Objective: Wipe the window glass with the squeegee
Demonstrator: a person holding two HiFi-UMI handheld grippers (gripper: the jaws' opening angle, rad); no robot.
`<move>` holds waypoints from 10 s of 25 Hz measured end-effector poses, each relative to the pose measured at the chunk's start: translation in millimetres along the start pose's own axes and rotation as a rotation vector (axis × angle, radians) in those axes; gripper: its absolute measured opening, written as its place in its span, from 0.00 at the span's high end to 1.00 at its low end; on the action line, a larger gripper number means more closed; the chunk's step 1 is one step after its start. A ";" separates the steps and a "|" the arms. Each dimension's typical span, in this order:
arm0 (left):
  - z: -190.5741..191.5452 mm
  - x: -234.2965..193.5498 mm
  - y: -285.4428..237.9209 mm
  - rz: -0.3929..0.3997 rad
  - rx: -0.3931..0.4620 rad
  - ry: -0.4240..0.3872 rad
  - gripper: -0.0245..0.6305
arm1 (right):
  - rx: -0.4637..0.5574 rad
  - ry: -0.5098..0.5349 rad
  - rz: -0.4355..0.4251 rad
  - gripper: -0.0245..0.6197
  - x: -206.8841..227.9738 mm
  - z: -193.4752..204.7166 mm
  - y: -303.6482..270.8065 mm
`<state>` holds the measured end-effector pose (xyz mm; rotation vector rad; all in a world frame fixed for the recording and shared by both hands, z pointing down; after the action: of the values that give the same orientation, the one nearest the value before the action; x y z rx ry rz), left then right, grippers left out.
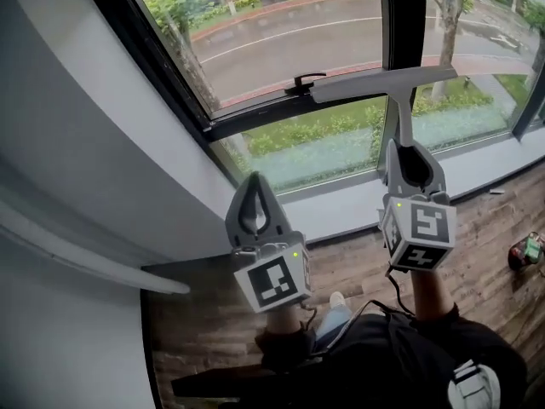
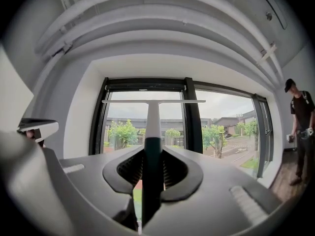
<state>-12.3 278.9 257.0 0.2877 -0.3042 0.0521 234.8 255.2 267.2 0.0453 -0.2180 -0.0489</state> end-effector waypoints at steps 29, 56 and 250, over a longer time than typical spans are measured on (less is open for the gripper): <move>132.3 -8.5 -378.2 -0.045 -0.025 0.042 0.96 | -0.030 -0.011 -0.037 0.85 -1.2 29.8 -405.7; 86.6 -20.5 -519.4 0.106 0.120 -0.022 0.96 | 0.158 0.040 0.039 0.85 1.1 -60.1 -495.3; 123.4 166.6 -491.9 0.544 -0.027 0.046 0.96 | -0.200 -0.004 0.139 0.85 153.1 13.6 -557.6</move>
<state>157.0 -226.5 286.7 0.1696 -0.3308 0.5891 356.8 -309.9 285.4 -0.1695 -0.2186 0.0673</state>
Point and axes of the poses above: the fingertips, and each gripper's own axes: y backward along the fingers, x to its right, z out of its underside, the point moved 4 cm from there along y, backward along the fingers, and after that the axes turned 13 degrees about -y, right-handed, at the moved point
